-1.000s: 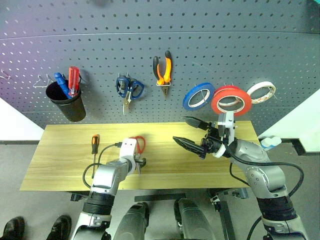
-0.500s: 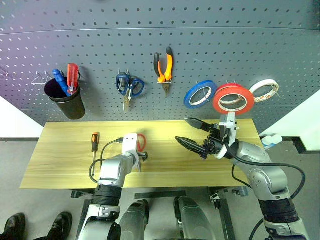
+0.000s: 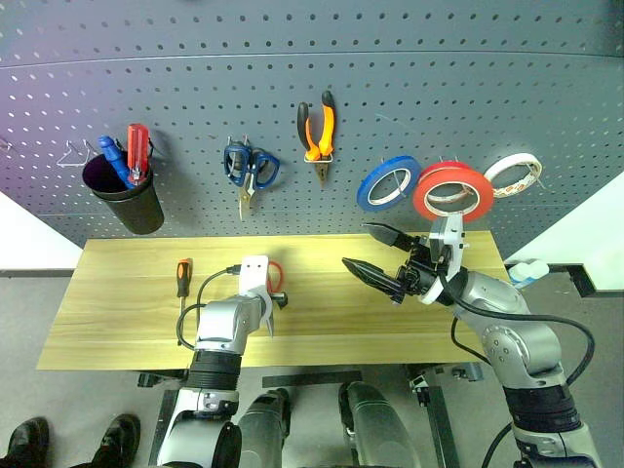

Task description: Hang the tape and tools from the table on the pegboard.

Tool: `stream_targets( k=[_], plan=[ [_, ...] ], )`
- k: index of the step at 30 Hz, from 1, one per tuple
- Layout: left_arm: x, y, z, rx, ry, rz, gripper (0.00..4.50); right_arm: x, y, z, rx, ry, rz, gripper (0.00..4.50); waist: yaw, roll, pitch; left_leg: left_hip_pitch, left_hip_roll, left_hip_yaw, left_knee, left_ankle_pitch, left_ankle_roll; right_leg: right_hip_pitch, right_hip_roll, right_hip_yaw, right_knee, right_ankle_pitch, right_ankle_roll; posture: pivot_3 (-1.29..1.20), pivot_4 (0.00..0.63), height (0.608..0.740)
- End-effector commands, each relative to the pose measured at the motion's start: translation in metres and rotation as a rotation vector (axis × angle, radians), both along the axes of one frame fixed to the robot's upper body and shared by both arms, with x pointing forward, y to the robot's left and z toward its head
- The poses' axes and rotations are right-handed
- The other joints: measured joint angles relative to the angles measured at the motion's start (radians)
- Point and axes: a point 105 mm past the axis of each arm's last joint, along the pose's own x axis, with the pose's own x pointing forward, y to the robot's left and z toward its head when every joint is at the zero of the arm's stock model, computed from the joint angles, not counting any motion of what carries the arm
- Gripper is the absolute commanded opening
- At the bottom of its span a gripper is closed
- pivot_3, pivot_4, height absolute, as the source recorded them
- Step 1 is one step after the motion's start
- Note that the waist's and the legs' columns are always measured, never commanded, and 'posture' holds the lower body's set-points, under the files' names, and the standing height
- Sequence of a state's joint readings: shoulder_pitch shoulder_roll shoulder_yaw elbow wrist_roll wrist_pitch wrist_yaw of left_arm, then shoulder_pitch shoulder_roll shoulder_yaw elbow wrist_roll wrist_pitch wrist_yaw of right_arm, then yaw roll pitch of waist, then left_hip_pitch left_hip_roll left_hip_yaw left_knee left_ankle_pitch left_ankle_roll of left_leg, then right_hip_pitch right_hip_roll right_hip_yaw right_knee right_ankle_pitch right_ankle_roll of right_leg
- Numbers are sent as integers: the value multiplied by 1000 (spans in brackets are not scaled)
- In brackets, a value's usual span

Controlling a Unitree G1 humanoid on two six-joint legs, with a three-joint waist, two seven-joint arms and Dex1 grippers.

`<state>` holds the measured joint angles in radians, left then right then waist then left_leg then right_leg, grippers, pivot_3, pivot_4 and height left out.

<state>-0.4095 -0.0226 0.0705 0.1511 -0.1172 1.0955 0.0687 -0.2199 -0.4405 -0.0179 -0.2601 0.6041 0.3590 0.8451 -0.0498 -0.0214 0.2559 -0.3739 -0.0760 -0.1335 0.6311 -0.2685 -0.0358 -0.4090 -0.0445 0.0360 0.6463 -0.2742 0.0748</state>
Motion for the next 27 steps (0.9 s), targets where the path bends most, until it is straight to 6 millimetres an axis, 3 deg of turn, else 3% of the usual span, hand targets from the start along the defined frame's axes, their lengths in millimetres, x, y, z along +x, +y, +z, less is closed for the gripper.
stream_targets(
  k=[1, 10, 17, 22, 25, 27],
  plan=[
    [-29, -1, -33, -32, 179, 7, 3923, 0, -1, 12, 21, -57, -9, 4500, 0, 0, 1, 0, 0, 0, 0, 0, 0, 0, 0, 0, 0, 0, 0, -137, 312, 740],
    [-37, 9, -39, -23, 243, 74, 1077, 5, 1, 25, 41, -89, -20, 4500, 2, 2, 2, 0, 0, 0, 0, 0, 0, 1, 0, 0, 0, -2, 4, -134, 315, 740],
    [-33, 11, -37, -15, 220, 82, 1067, 9, 0, 28, 47, -105, -38, 4500, 2, 2, 2, 1, 0, 0, 0, 0, 0, 1, 0, 0, -1, -2, 4, -131, 315, 740],
    [-19, 7, -21, -16, 124, 18, 1067, 11, -1, 24, 63, -81, -40, 4500, 2, 3, 3, 1, 0, 0, 0, 0, 0, 1, 0, 0, -1, -2, 4, -128, 310, 740],
    [-7, 1, 0, 74, -79, -174, 1067, 10, -3, 17, 77, -50, -28, 4500, 2, 4, 9, 0, 0, 0, -1, 0, -1, 0, 0, 0, -1, -2, 4, -123, 305, 740],
    [-8, -1, 4, 70, -126, -235, 1067, 9, -4, 17, 86, -46, -19, 4500, 3, 4, 13, 0, 0, 0, -1, 0, -1, 0, 0, 0, -1, -2, 3, -122, 306, 740]
  ],
)
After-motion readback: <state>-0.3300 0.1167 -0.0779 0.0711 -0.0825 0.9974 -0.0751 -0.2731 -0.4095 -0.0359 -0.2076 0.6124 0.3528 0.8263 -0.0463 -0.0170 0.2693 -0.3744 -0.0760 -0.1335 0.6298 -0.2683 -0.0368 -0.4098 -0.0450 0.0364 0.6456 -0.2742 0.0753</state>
